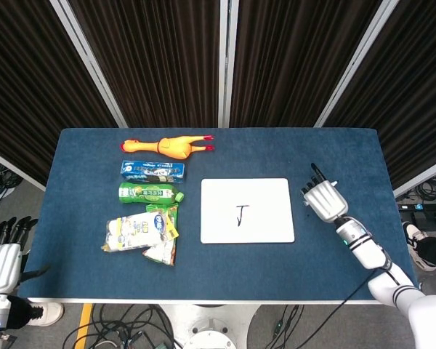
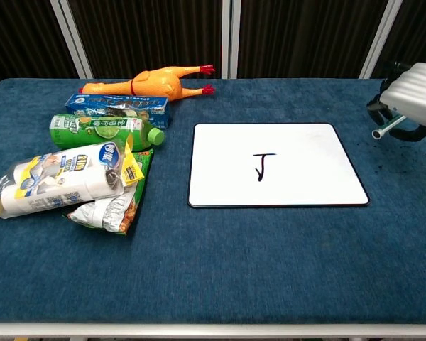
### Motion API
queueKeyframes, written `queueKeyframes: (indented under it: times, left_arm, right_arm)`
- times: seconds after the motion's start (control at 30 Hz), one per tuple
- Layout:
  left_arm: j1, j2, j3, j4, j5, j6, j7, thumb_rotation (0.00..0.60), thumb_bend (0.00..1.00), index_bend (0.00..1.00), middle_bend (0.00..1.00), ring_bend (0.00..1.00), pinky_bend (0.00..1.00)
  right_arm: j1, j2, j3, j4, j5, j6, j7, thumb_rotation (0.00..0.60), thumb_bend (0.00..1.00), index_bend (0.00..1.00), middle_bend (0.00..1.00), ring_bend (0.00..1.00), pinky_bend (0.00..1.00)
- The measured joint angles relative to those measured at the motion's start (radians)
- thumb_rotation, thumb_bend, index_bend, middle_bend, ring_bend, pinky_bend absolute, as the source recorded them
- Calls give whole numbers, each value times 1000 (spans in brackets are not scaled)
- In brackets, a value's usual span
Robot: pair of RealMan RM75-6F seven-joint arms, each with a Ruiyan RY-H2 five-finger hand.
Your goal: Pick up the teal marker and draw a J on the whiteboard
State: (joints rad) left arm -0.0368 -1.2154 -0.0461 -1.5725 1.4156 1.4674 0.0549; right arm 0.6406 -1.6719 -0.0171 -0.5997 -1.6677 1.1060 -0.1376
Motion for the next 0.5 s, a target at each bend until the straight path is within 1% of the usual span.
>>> queueKeyframes:
  times: [0.13, 0.2, 0.23, 0.37, 0.43, 0.47, 0.5]
  left_arm:
    - [-1, 2, 0, -5, -4, -4, 2, 600, 0, 134, 87, 4, 0]
    - [-1, 0, 1, -3, -5, -5, 2, 600, 0, 134, 87, 4, 0]
    - [0, 0, 2, -1, -5, -4, 0, 600, 0, 134, 87, 4, 0]
    - [3, -4, 4, 8, -3, -1, -6, 600, 0, 134, 87, 4, 0]
    - [3, -5, 4, 11, -2, 0, -9, 600, 0, 134, 87, 4, 0]
    - [3, -5, 4, 12, 0, 0, -9, 600, 0, 134, 87, 4, 0]
    - [2, -5, 4, 12, 1, 1, -9, 600, 0, 134, 87, 4, 0]
  right_arm:
    - [-11, -34, -18, 47, -3, -13, 1, 600, 522, 683, 546, 266, 0]
    - [-16, -54, -23, 75, 0, -23, 11, 600, 522, 634, 524, 241, 0]
    - [-18, -63, -24, 87, 2, -29, 16, 600, 522, 591, 503, 221, 0]
    - [-28, -88, -30, 112, 15, -56, 23, 600, 522, 355, 375, 114, 0]
    - [-33, -89, -29, 108, 23, -65, 10, 600, 512, 193, 293, 40, 0]
    - [-36, -88, -28, 103, 27, -67, 1, 600, 509, 160, 276, 27, 0]
    - [-42, -84, -25, 91, 33, -67, -11, 600, 504, 101, 241, 9, 0]
